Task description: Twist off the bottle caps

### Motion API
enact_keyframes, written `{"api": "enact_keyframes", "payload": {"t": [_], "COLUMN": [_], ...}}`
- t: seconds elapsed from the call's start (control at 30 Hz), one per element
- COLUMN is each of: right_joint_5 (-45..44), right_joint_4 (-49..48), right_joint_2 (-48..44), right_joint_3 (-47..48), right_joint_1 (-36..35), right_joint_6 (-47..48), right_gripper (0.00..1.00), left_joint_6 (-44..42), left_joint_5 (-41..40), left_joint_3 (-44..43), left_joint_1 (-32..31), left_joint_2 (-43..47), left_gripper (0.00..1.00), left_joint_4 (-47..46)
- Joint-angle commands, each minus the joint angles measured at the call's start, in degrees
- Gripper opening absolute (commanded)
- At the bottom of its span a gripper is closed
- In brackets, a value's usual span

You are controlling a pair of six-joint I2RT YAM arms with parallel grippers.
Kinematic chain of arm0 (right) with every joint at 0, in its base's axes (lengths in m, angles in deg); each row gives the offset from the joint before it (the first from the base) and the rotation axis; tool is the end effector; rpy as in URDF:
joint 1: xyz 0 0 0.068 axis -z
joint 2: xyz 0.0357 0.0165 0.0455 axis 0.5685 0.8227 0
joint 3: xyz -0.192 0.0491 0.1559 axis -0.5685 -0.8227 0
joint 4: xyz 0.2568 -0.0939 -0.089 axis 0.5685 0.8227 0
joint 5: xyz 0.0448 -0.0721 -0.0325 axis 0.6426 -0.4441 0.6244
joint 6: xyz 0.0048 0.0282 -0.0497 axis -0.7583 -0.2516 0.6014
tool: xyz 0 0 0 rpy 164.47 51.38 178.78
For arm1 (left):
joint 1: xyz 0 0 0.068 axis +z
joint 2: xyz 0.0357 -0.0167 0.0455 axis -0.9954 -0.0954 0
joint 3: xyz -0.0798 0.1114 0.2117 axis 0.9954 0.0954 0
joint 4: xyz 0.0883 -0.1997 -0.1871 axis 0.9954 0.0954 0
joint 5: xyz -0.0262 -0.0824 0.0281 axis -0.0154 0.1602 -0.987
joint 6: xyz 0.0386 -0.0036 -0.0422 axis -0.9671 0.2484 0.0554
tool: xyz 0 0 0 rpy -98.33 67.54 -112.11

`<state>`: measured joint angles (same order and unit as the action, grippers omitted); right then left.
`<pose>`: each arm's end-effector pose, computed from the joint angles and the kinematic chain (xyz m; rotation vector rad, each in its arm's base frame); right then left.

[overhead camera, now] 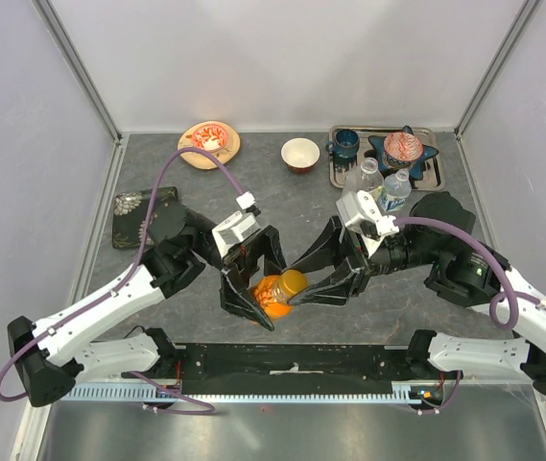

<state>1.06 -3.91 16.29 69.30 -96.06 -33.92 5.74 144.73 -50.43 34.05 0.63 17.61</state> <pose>0.0819 0.2058 0.4833 -1.2802 1.1031 1.4530 0.1303 -0.2193 0.4022 1.5158 0.9966 -1.8975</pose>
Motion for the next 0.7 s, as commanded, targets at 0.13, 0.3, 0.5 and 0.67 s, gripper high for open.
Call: {"api": "enact_keyframes", "payload": {"t": [0.13,0.3,0.5,0.67], "right_joint_5": [9.2,-0.8,-14.5,-31.4], "right_joint_4": [-3.0,-2.6,-4.7,-5.2], "right_joint_2": [-1.8,-2.7,-5.0,-8.1], "right_joint_3": [0.1,0.5,2.4,2.1], "right_joint_1": [-2.0,-2.0,-1.9,-1.9], "right_joint_6": [-4.2,-4.1,-6.0,-6.8], "right_gripper": [0.0,0.0,0.0,0.0], "left_joint_6": [2.6,-1.4,-9.0,-11.9], "left_joint_5": [-1.4,-5.0,-9.9,-12.0], "left_joint_3": [2.4,2.3,2.5,3.3], "left_joint_1": [4.2,4.8,4.9,4.9], "left_joint_2": [-1.0,0.4,2.0,3.4], "left_gripper": [0.23,0.23,0.23,0.23], "left_joint_4": [-3.1,2.0,11.8,15.2]}}
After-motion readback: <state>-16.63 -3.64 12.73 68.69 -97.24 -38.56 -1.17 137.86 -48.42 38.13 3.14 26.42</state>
